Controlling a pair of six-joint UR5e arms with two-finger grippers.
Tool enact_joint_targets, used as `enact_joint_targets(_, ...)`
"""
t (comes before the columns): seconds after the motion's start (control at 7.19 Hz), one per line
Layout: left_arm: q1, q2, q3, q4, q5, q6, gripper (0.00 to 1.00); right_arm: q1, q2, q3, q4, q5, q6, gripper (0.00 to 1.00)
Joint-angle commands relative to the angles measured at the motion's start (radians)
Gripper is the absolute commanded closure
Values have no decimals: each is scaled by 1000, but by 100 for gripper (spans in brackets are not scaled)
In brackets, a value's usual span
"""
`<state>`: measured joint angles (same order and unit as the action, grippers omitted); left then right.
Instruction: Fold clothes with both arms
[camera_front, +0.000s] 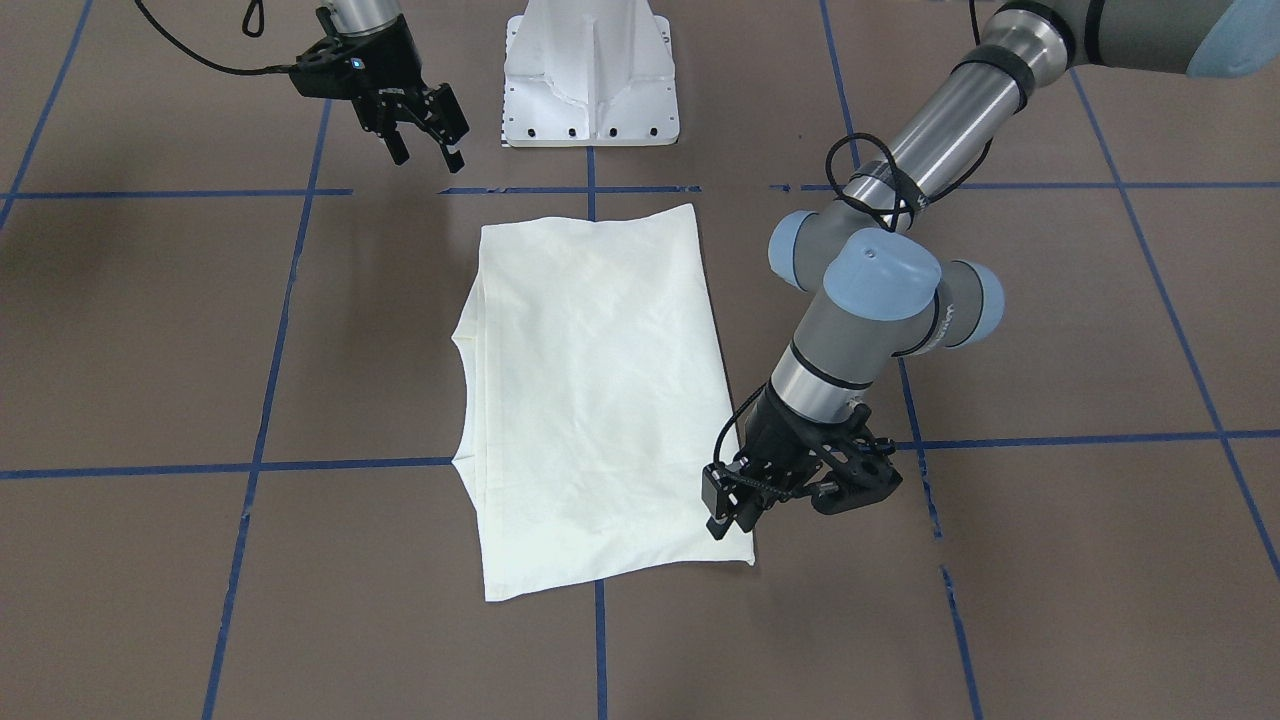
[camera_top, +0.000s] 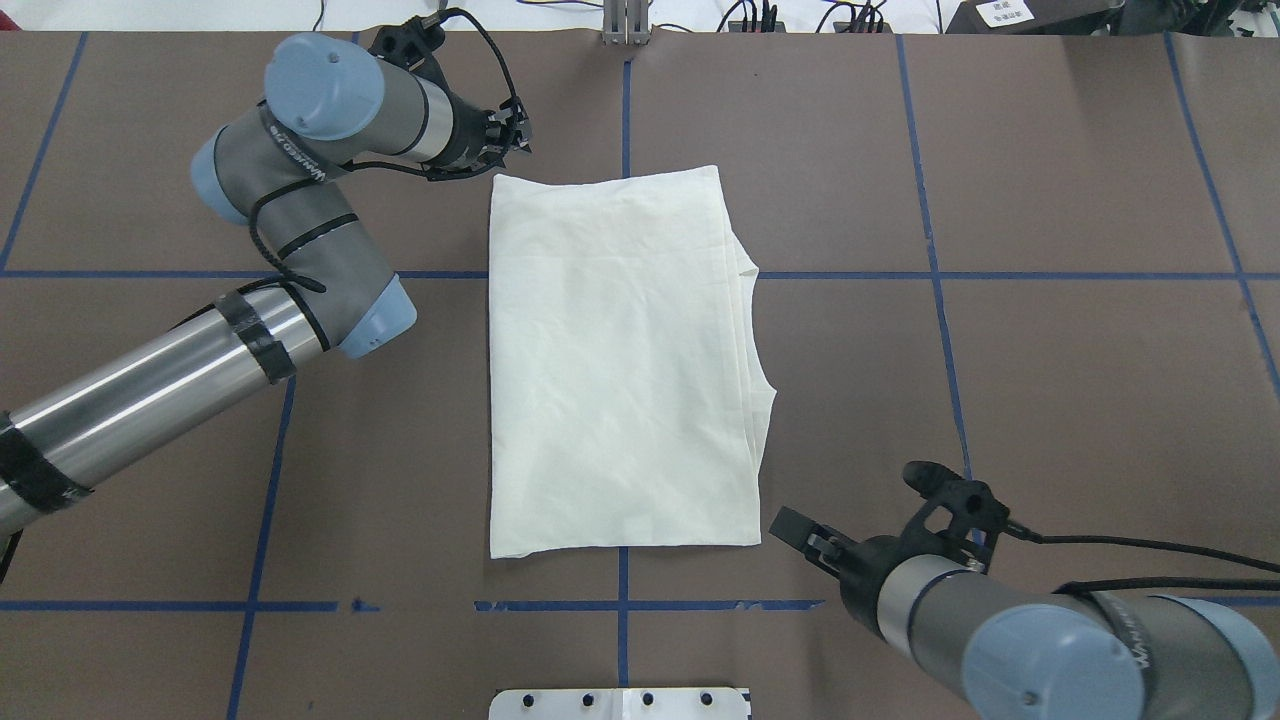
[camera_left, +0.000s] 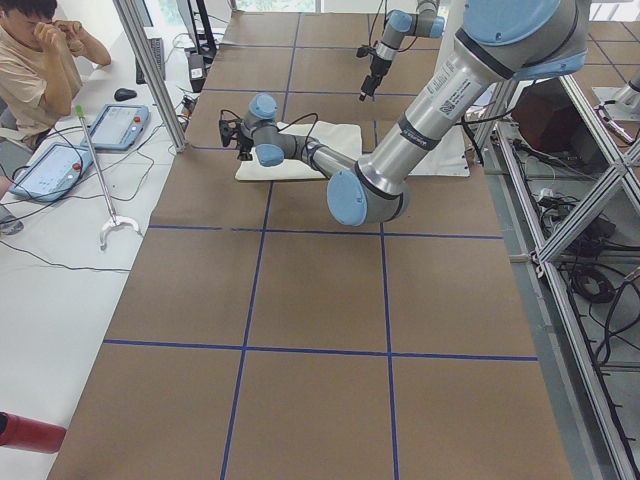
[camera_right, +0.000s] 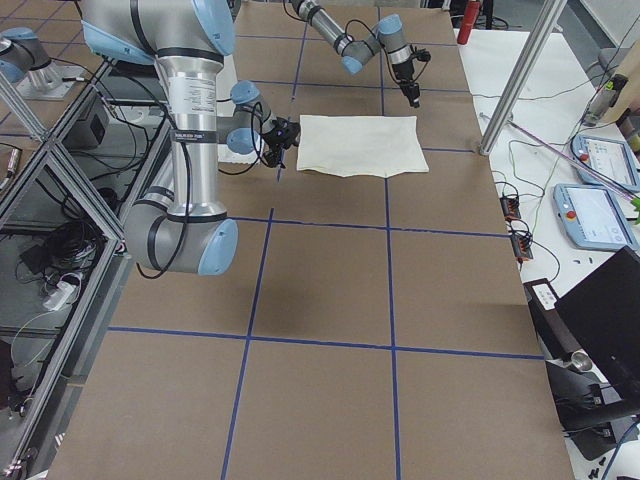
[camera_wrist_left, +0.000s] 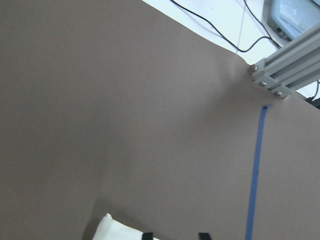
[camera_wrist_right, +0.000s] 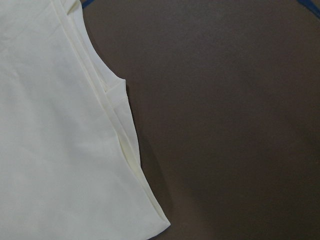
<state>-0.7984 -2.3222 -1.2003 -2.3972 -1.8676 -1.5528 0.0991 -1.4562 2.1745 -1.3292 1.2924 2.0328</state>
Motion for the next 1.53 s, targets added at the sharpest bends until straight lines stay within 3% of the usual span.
enact_joint_targets(0.0, 1, 107, -137, 0, -62, -27, 56, 11, 167, -175, -45, 2, 84, 0)
enact_joint_targets(0.14, 1, 109, -137, 0, -59, -26, 56, 43, 225, -226, -45, 7, 125, 0)
enact_joint_targets(0.56, 2, 122, -146, -2, -56, -27, 54, 114, 241, -254, -44, 65, 204, 12)
enact_joint_targets(1.39, 4, 130, -148, -2, -56, -27, 54, 110, 273, -286, -54, 131, 204, 10)
